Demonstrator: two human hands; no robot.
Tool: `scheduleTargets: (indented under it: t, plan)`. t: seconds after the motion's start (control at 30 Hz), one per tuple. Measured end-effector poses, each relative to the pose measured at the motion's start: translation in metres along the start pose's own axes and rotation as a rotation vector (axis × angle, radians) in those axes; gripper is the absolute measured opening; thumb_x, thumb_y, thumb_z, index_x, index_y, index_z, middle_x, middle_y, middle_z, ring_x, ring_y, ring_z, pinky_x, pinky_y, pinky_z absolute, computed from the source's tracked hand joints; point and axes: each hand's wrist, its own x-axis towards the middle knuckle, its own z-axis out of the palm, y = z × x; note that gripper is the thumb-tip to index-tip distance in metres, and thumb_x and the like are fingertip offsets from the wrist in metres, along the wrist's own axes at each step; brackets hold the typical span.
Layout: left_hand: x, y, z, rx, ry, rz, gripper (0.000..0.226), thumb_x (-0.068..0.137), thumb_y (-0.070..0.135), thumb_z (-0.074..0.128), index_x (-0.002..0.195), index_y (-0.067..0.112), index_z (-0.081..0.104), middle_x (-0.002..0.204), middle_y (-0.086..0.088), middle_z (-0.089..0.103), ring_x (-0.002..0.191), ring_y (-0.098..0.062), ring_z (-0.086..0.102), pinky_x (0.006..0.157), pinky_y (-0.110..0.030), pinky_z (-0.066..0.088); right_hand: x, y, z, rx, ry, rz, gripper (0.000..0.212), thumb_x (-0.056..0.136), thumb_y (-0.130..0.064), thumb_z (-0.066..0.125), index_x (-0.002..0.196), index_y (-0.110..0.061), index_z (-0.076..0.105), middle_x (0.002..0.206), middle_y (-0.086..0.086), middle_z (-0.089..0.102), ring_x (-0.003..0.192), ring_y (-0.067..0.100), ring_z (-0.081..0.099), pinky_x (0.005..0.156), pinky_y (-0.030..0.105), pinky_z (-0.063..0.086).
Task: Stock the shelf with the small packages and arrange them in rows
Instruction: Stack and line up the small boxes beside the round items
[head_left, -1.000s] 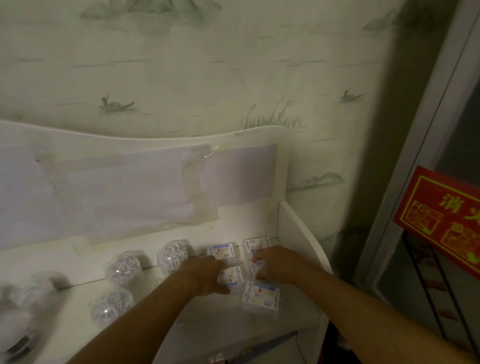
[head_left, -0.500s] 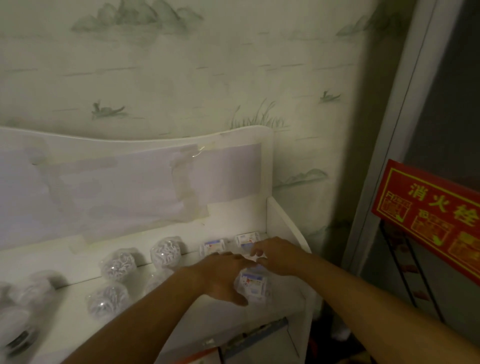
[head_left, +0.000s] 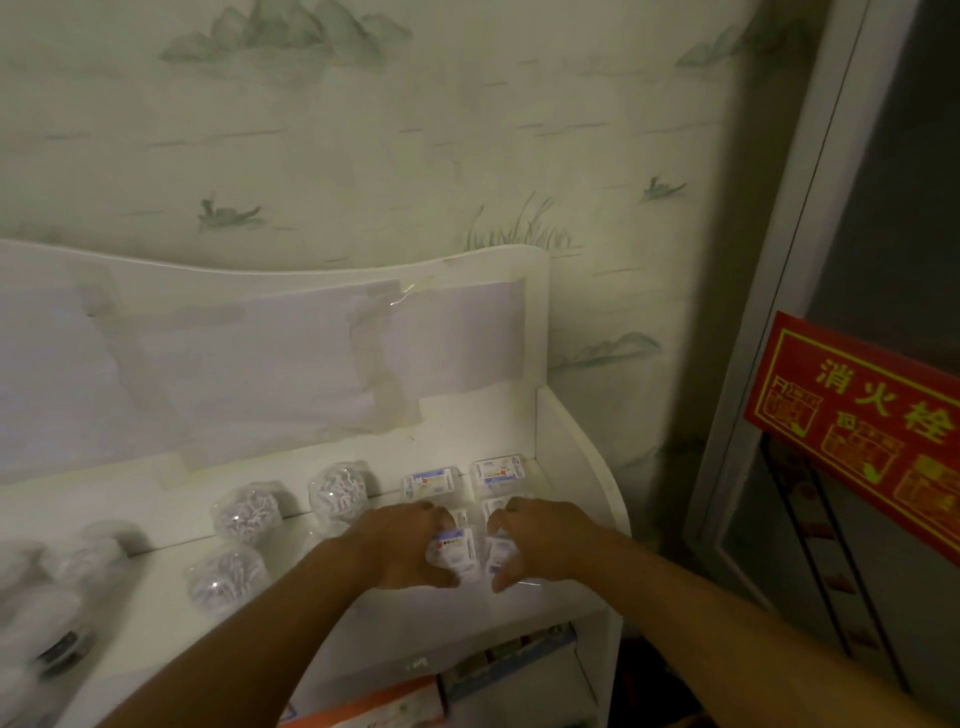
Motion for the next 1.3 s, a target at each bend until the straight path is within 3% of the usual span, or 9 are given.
scheduleTargets:
  t: [0.3, 0.53, 0.67, 0.87, 1.03, 1.1, 1.3]
  plan:
    - [-0.002, 0.001, 0.007, 0.123, -0.086, 0.005, 0.064, 0.074, 0.067, 0.063, 0.122, 0.027, 0.052, 0.117, 0.004, 0.059, 0.101, -0.014, 0.057, 0.085, -0.029, 0.047, 0.005, 0.006, -0.007, -0.235, -0.099, -0.025, 0.070, 0.076, -0.043, 0.076, 0.133, -0.015, 0.044, 0.127, 0.008, 0.053, 0.110, 0.025, 0.055, 0.087, 0.038, 0.046]
    - [-0.001, 0.010, 0.018, 0.229, -0.039, 0.009, 0.068, 0.075, 0.069, 0.060, 0.123, 0.021, 0.052, 0.117, -0.002, 0.056, 0.099, -0.018, 0.055, 0.081, -0.033, 0.047, 0.005, 0.016, -0.012, -0.232, -0.142, -0.035, 0.074, 0.074, -0.036, 0.079, 0.137, -0.017, 0.044, 0.132, 0.008, 0.051, 0.114, 0.026, 0.054, 0.089, 0.040, 0.048]
    - [0.004, 0.011, 0.020, 0.240, -0.044, 0.025, 0.077, 0.075, 0.068, 0.060, 0.137, 0.025, 0.043, 0.128, -0.004, 0.053, 0.109, -0.022, 0.055, 0.090, -0.037, 0.048, 0.006, 0.016, -0.012, -0.192, -0.147, -0.025, 0.071, 0.075, -0.033, 0.079, 0.135, -0.016, 0.045, 0.132, 0.008, 0.052, 0.115, 0.026, 0.053, 0.092, 0.041, 0.049]
    - [0.007, 0.011, 0.021, 0.224, 0.034, 0.060, 0.086, 0.073, 0.065, 0.065, 0.141, 0.024, 0.033, 0.141, -0.003, 0.039, 0.123, -0.021, 0.041, 0.101, -0.038, 0.039, 0.008, 0.023, -0.008, -0.122, -0.111, -0.016, 0.074, 0.075, -0.039, 0.078, 0.138, -0.025, 0.042, 0.141, 0.003, 0.045, 0.121, 0.025, 0.049, 0.095, 0.040, 0.044]
    - [0.009, 0.006, 0.025, 0.205, -0.018, 0.024, 0.101, 0.074, 0.068, 0.063, 0.150, 0.022, 0.016, 0.159, -0.003, 0.016, 0.142, -0.026, 0.023, 0.113, -0.045, 0.029, 0.008, 0.024, -0.003, -0.158, -0.020, -0.054, 0.075, 0.075, -0.043, 0.077, 0.140, -0.029, 0.042, 0.152, 0.004, 0.021, 0.133, 0.028, 0.031, 0.105, 0.043, 0.038]
    - [0.009, 0.005, 0.026, 0.184, -0.044, 0.010, 0.101, 0.074, 0.068, 0.062, 0.151, 0.022, 0.015, 0.159, -0.002, 0.016, 0.143, -0.025, 0.023, 0.113, -0.045, 0.031, 0.009, 0.025, -0.002, -0.133, -0.028, -0.046, 0.075, 0.074, -0.042, 0.078, 0.139, -0.029, 0.042, 0.156, 0.001, 0.016, 0.134, 0.028, 0.031, 0.106, 0.045, 0.038]
    - [0.010, 0.004, 0.023, 0.185, -0.003, 0.003, 0.093, 0.073, 0.069, 0.063, 0.144, 0.019, 0.031, 0.149, -0.003, 0.033, 0.127, -0.023, 0.041, 0.103, -0.039, 0.042, 0.015, 0.026, -0.004, -0.159, -0.087, -0.023, 0.076, 0.073, -0.044, 0.077, 0.139, -0.029, 0.041, 0.145, 0.003, 0.041, 0.122, 0.025, 0.048, 0.097, 0.044, 0.046]
